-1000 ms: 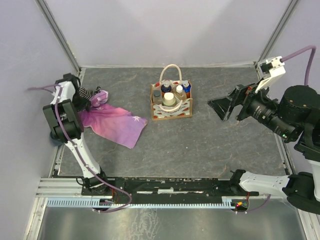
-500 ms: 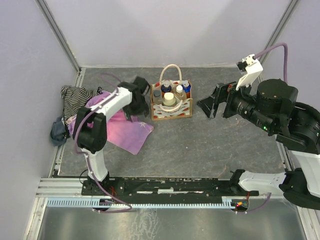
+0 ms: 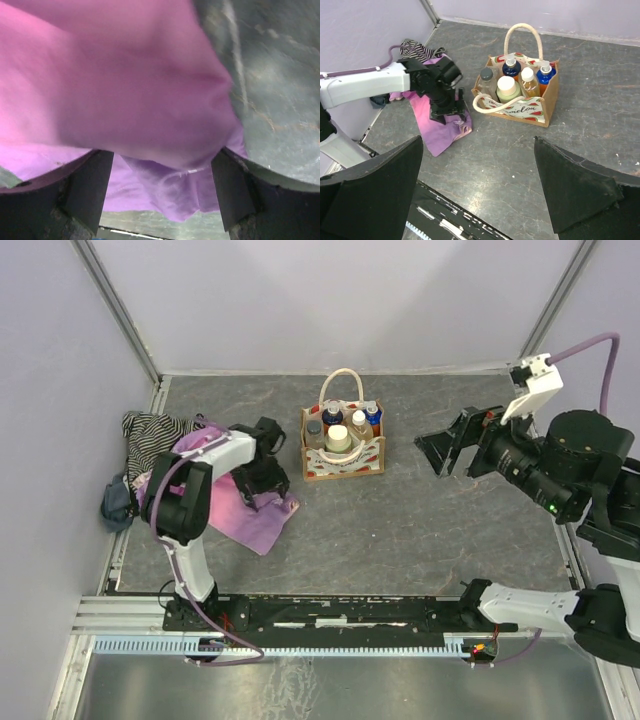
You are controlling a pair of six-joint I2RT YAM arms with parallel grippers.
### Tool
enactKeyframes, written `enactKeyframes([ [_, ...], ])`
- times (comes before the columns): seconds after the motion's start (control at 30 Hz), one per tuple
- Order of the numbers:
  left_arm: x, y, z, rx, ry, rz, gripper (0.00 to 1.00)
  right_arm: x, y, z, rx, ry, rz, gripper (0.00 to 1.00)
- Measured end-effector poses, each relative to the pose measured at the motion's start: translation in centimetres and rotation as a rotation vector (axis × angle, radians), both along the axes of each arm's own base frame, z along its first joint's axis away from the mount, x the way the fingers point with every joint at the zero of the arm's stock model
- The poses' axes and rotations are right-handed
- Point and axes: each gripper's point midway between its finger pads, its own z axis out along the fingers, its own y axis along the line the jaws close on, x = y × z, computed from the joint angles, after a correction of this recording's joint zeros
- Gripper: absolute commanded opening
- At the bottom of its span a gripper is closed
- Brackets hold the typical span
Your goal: Take the personal care products out of the canvas bag
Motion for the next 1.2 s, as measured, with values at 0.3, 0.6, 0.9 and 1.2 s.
enactKeyframes([
  [0.3, -0.5, 14.5, -0.4, -0.078, 0.018, 0.512, 0.85, -0.5, -3.3, 0.3, 0.003, -0.048, -0.087, 1.0],
  [0.6, -1.8, 26.9, 3.3, -0.007, -0.101, 0.88, 0.84, 0.2, -2.6, -0.5, -0.037, -0.03, -0.094, 1.0],
  [0.9, -0.2, 30.6, 10.9, 0.049, -0.338, 0.934, 0.78, 1.9, -1.7, -3.5, -0.161, 0.022, -0.125, 1.0],
  [1.2, 3.9, 17.2, 14.8, -0.221, -0.548, 0.57, 0.8, 6.3, 2.0, -9.0, -0.361, 0.144, -0.133, 1.0],
])
